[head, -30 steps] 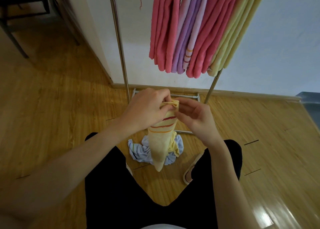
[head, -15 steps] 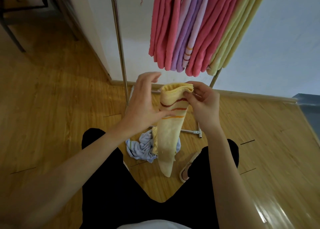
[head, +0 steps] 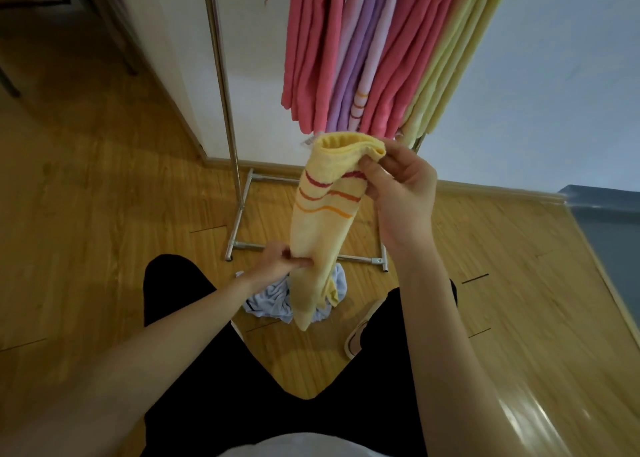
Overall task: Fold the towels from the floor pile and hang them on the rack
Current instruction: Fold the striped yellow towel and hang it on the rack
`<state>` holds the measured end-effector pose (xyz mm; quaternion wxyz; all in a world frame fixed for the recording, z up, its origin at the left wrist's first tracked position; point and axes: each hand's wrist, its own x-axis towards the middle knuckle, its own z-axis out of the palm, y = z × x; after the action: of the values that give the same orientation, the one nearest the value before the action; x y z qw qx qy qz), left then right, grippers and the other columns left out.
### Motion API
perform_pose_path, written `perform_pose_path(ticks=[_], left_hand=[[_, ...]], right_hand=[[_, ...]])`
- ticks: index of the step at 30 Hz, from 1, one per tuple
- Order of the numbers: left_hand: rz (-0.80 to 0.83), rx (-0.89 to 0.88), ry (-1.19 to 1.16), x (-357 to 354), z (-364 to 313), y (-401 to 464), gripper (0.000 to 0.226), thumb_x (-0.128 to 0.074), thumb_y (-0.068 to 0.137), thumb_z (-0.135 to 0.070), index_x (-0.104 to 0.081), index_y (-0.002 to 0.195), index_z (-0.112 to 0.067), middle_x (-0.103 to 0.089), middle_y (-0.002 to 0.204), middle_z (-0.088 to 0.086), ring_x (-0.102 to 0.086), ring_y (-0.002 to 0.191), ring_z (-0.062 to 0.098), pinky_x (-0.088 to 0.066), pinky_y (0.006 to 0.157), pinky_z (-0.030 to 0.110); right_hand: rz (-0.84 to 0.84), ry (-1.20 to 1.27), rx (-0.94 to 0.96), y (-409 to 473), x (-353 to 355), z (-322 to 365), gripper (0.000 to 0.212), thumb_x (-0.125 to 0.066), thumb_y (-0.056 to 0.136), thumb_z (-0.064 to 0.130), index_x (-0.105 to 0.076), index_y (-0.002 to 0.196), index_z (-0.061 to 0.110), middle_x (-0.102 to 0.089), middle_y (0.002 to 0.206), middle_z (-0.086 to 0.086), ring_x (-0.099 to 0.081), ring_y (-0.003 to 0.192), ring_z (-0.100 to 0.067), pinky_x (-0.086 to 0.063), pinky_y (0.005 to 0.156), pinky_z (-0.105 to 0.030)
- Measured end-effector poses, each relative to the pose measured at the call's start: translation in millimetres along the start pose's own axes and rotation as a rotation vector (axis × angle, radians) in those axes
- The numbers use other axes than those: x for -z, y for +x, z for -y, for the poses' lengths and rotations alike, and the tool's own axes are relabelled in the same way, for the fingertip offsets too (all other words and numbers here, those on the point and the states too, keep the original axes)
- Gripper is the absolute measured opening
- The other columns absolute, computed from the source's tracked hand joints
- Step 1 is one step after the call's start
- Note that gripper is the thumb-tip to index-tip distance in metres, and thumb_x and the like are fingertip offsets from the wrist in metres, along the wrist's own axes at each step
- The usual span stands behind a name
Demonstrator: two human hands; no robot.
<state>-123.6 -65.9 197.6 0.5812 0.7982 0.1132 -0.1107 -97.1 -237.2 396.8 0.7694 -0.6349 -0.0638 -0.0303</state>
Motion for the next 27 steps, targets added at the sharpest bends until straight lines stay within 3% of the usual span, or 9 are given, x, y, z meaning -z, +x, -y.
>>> perform_pose_path(ticks=[3,5,10,14,17,19,20,23,27], left_hand=[[-0.016,0.094,-0.043,0,9,1,0.039,-0.077,0.079,-0.028,-0.062,0.084,0.008,-0.061,0.069,0.003,-0.060,0.076,0.022,-0.044,0.065,0.024],[-0.042,0.141,-0.048,5,8,1,0.016,-0.073,0.082,-0.022,-0.067,0.080,-0.008,-0.059,0.069,-0.006,-0.059,0.077,0.016,-0.039,0.060,0.018],[-0.029,0.047,0.006,33,-31,-4,0.034,-0.072,0.084,-0.022,-0.053,0.056,-0.019,-0.049,0.051,-0.011,-0.048,0.060,0.011,-0.034,0.056,0.020],[0.133,-0.125,0.117,54,-89,-9,0.035,-0.068,0.086,-0.022,-0.050,0.058,-0.012,-0.044,0.054,-0.005,-0.043,0.052,0.006,-0.032,0.056,0.020],[0.292,-0.143,0.200,68,-129,-16,0.028,-0.068,0.087,-0.025,-0.060,0.064,-0.009,-0.054,0.057,-0.010,-0.052,0.056,0.000,-0.038,0.059,0.017],[0.442,-0.140,0.242,77,-148,-21,0.031,-0.070,0.082,-0.031,-0.068,0.079,-0.001,-0.063,0.070,-0.006,-0.060,0.068,0.005,-0.044,0.062,0.018],[0.513,-0.152,0.258,81,-154,-22,0.035,-0.070,0.079,-0.034,-0.070,0.084,0.001,-0.065,0.074,-0.002,-0.062,0.072,0.009,-0.046,0.062,0.019],[0.648,-0.167,0.288,83,-165,-27,0.037,-0.070,0.075,-0.039,-0.073,0.089,-0.005,-0.069,0.082,0.002,-0.066,0.078,0.017,-0.050,0.065,0.022],[0.686,-0.209,0.256,81,-167,-31,0.039,-0.071,0.076,-0.040,-0.072,0.089,-0.003,-0.068,0.083,0.007,-0.066,0.080,0.022,-0.051,0.066,0.024]], right_hand=[[-0.297,0.017,-0.035,5,15,-14,0.018,-0.063,0.084,-0.001,-0.067,0.101,0.004,-0.071,0.096,-0.018,-0.068,0.094,-0.032,-0.058,0.081,-0.041],[-0.469,0.021,-0.115,8,28,-33,0.020,-0.059,0.084,0.002,-0.063,0.103,0.003,-0.068,0.100,-0.020,-0.067,0.093,-0.029,-0.058,0.080,-0.042],[-0.565,-0.061,-0.431,1,41,-84,0.028,-0.048,0.083,-0.003,-0.045,0.109,0.007,-0.055,0.100,-0.010,-0.059,0.080,-0.015,-0.053,0.067,-0.031],[-0.350,-0.289,-0.649,-11,36,-109,0.037,-0.051,0.082,-0.001,-0.042,0.117,0.003,-0.049,0.112,-0.011,-0.057,0.095,-0.021,-0.052,0.077,-0.034],[0.050,-0.730,-0.692,-17,38,-114,0.042,-0.055,0.085,0.000,-0.039,0.124,0.004,-0.047,0.110,-0.007,-0.051,0.083,-0.013,-0.046,0.068,-0.028],[0.268,-1.100,-0.615,-19,36,-118,0.038,-0.054,0.089,0.009,-0.042,0.126,0.006,-0.049,0.118,-0.010,-0.052,0.105,-0.025,-0.045,0.081,-0.034],[0.283,-1.144,-0.541,-19,33,-118,0.034,-0.051,0.093,0.013,-0.045,0.126,0.008,-0.049,0.123,-0.011,-0.048,0.115,-0.029,-0.044,0.091,-0.037],[0.234,-0.687,-0.289,-15,27,-109,0.027,-0.040,0.100,0.014,-0.057,0.119,0.008,-0.061,0.121,-0.008,-0.054,0.116,-0.022,-0.043,0.093,-0.032],[0.493,-0.115,-0.359,-16,24,-90,0.034,-0.039,0.097,0.019,-0.062,0.117,0.003,-0.066,0.115,-0.009,-0.059,0.112,-0.022,-0.043,0.101,-0.040]])
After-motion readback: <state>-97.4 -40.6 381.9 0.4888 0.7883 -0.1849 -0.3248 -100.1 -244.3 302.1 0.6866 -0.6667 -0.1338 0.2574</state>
